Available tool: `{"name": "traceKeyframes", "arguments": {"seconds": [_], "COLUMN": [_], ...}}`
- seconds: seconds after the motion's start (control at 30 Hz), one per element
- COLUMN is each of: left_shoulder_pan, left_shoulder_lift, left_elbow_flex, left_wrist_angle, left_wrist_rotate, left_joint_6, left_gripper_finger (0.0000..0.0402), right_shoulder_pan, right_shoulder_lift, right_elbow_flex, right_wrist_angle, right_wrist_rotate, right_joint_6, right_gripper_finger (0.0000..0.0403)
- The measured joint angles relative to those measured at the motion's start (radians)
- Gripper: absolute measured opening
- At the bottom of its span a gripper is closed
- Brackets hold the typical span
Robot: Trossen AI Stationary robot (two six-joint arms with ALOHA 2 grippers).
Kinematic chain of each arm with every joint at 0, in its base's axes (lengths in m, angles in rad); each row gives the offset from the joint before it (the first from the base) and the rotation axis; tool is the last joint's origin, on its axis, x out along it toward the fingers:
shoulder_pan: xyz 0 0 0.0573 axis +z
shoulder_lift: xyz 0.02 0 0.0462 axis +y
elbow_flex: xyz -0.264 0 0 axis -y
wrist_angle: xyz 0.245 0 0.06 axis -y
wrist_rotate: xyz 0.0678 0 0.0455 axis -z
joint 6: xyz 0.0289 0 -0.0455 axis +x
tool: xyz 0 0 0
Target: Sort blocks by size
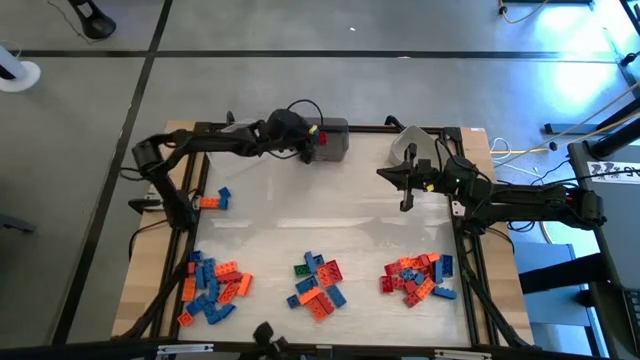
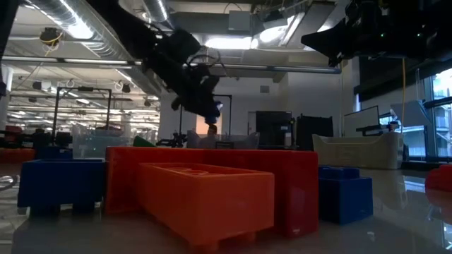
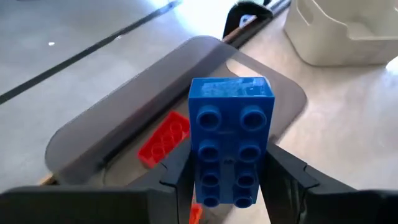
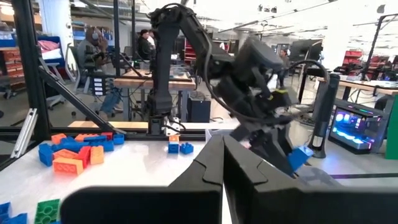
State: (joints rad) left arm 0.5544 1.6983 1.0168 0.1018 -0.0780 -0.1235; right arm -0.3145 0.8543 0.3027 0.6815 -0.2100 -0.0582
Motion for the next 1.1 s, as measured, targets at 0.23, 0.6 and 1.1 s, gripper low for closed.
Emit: {"name": "traceKeyframes", "arguments": {"seconds": [0.23, 0.6, 1.1], "left_shoulder_pan": [0.045, 0.062, -0.082], "left_shoulder_lift": [0.055, 0.056, -0.306], "left_elbow_flex": [0.0, 0.0, 0.001], "left_wrist_angle": [0.071, 0.065, -0.482], "left_wrist_rotate": [0.0, 0.001, 0.033], "left_joint_6": [-0.029, -0.045, -0.027], "left_gripper_finger": [0.0144, 0.0208, 0.0237], "right_shoulder_pan": [0.0, 0.0, 0.0], "right_shoulder_lift": [0.0, 0.0, 0.0], "right_elbow_flex": [0.0, 0.0, 0.0], "right_wrist_angle": [-0.002, -0.002, -0.002], "right_wrist_rotate": [0.0, 0.0, 0.0], "right_joint_6": [0.0, -0.001, 0.0], "right_gripper_finger": [0.0005, 0.0005, 0.0005]}}
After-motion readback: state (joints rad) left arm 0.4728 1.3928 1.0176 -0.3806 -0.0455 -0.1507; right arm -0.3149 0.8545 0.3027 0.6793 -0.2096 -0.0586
